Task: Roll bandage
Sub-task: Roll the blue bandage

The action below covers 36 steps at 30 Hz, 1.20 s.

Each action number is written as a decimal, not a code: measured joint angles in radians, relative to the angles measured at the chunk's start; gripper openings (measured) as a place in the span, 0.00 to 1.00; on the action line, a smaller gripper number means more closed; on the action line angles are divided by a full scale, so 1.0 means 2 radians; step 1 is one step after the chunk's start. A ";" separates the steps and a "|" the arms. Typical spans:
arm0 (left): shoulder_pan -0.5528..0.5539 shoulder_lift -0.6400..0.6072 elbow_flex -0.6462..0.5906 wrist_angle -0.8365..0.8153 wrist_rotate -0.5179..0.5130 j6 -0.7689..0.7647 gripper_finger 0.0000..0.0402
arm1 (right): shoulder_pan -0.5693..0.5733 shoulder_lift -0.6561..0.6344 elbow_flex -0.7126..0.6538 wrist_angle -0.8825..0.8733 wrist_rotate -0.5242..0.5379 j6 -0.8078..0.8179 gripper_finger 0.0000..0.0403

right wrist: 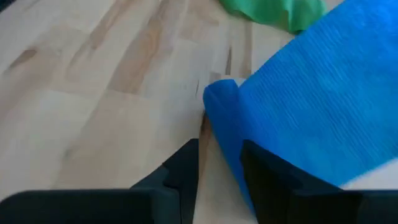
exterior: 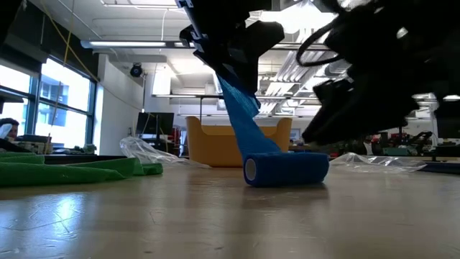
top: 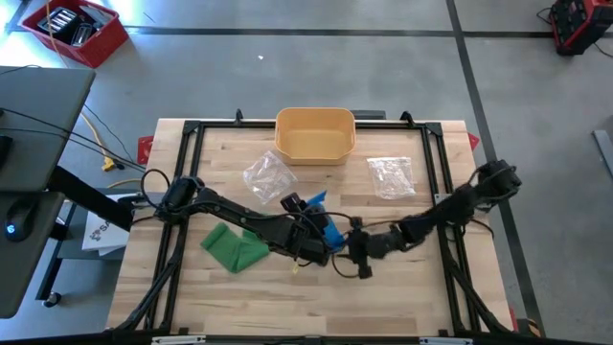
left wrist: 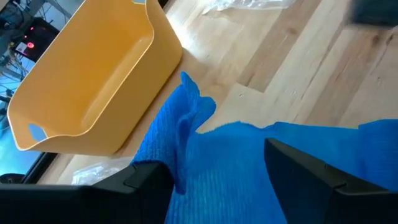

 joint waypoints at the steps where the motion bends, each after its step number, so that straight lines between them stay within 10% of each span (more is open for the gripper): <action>1: 0.000 0.000 0.000 0.000 0.000 0.000 0.58 | -0.012 0.007 0.000 0.008 -0.013 -0.011 0.28; 17: -0.003 0.000 0.000 0.000 0.013 -0.011 0.58 | -0.090 0.055 0.000 0.027 -0.117 -0.128 0.49; 28: -0.005 0.000 0.000 -0.031 0.008 -0.039 0.58 | -0.027 0.051 0.001 -0.006 -0.135 -0.052 0.06; 36: -0.013 0.003 -0.044 0.105 0.003 -0.025 0.58 | 0.032 0.021 -0.001 -0.058 -0.253 0.092 0.12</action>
